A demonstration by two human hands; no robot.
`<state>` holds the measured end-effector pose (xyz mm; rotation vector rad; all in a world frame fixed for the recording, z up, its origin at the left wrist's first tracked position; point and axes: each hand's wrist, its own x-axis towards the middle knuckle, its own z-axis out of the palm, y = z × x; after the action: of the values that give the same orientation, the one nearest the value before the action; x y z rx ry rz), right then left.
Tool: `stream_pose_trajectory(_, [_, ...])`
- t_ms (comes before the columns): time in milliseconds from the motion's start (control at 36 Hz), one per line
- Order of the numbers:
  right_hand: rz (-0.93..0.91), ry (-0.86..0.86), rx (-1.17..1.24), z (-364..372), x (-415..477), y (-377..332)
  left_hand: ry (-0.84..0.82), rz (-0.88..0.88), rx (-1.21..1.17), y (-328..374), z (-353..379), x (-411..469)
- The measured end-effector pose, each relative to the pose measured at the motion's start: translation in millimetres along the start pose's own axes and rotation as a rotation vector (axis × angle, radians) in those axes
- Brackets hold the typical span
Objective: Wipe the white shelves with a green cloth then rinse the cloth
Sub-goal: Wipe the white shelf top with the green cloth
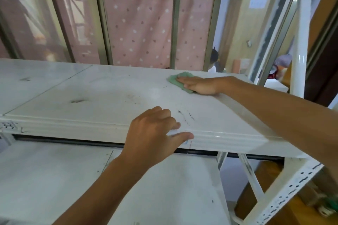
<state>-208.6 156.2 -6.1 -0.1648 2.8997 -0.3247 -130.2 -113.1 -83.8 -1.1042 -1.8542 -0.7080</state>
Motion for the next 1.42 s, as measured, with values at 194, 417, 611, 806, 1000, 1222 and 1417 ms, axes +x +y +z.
stream_pose_trajectory(194, [-0.179, -0.001, -0.116, 37.9, -59.7, -40.2, 0.019, 0.019, -0.046, -1.4, 1.2, -4.4])
stream_pose_trajectory(417, [0.127, 0.111, 0.034, 18.6, -53.5, -26.0, -0.046, 0.099, -0.073, -24.1, -27.4, -14.3])
stream_pose_trajectory(611, [0.293, 0.222, -0.047, -11.8, -30.8, -37.8, -0.052, 0.015, 0.095, -88.5, -80.7, -47.2])
stream_pose_trajectory(806, [0.431, 0.234, 0.087, -26.9, 7.1, -40.0, 0.022, -0.051, 0.115, -113.3, -100.0, -58.8])
stream_pose_trajectory(1000, [0.251, 0.068, 0.050, -15.2, 58.9, -40.1, -0.095, -0.154, 0.146, -105.0, -109.2, -43.0])
stream_pose_trajectory(1222, [-0.067, -0.057, -0.058, 11.5, 24.9, -82.0, -0.088, -0.205, 0.103, -103.7, -108.7, -44.1])
stream_pose_trajectory(1417, [-0.182, -0.079, -0.148, 27.6, -7.8, -91.6, -0.115, -0.196, 0.144, -100.8, -111.5, -41.4])
